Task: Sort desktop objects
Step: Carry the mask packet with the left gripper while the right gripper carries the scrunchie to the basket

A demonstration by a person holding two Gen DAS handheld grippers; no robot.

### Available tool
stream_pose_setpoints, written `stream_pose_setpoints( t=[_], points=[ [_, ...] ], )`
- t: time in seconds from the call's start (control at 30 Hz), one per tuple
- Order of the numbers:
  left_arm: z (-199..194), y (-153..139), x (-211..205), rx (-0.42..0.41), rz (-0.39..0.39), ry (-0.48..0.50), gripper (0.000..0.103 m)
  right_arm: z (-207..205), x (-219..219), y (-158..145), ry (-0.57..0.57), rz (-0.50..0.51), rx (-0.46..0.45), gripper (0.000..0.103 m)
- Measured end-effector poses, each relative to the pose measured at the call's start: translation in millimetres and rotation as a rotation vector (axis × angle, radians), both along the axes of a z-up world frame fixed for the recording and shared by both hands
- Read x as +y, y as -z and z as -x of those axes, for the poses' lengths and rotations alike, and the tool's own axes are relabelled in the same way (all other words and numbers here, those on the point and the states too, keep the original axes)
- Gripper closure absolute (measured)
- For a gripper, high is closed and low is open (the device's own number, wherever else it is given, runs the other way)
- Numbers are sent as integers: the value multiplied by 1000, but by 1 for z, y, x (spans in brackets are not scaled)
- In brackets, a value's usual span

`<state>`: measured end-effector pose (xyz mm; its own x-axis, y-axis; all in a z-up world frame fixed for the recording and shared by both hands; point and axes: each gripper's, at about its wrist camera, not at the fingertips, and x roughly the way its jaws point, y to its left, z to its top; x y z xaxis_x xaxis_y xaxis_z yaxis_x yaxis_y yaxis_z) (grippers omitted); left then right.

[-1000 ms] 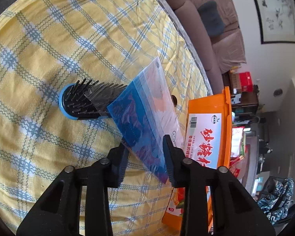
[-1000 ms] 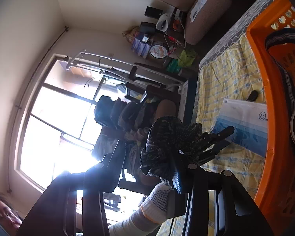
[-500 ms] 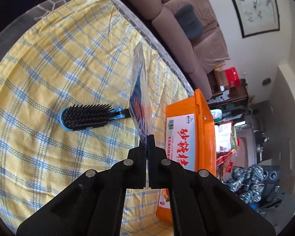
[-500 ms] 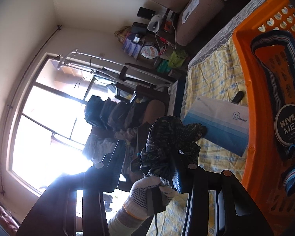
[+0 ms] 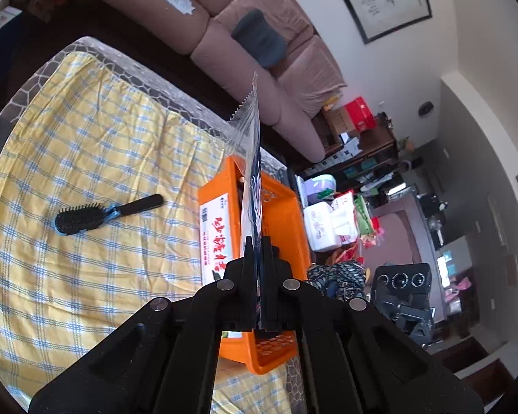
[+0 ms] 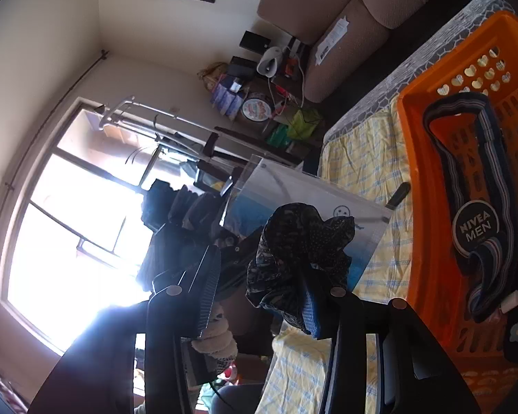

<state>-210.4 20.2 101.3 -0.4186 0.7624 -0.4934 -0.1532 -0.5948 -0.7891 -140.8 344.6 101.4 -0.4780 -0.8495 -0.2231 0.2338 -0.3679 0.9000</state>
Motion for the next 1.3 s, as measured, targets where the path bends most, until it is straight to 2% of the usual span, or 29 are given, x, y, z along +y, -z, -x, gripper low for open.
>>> stream_pose_setpoints(
  t=[0.2, 0.37, 0.57, 0.77, 0.87, 1.0, 1.17, 1.3],
  points=[
    [-17, -31, 39, 44, -3, 46, 102, -23, 38, -20, 64, -22, 22, 59],
    [-18, -32, 77, 31, -14, 75, 102, -42, 73, -23, 112, -72, 20, 59],
    [-6, -6, 131, -19, -30, 94, 102, -59, 113, -7, 161, -140, -25, 59],
    [16, 28, 179, -88, -51, 114, 102, -64, 138, 22, 159, -231, -82, 59],
    [27, 43, 194, -114, -57, 106, 102, -59, 142, 33, 148, -278, -101, 59],
    [40, 61, 206, -141, -97, 80, 102, -51, 137, 42, 110, -391, -106, 59],
    [55, 78, 215, -168, -144, 48, 102, -43, 134, 53, 92, -403, -104, 59],
    [61, 91, 218, -190, -127, 23, 102, -39, 135, 56, 89, -377, -99, 59]
  ],
)
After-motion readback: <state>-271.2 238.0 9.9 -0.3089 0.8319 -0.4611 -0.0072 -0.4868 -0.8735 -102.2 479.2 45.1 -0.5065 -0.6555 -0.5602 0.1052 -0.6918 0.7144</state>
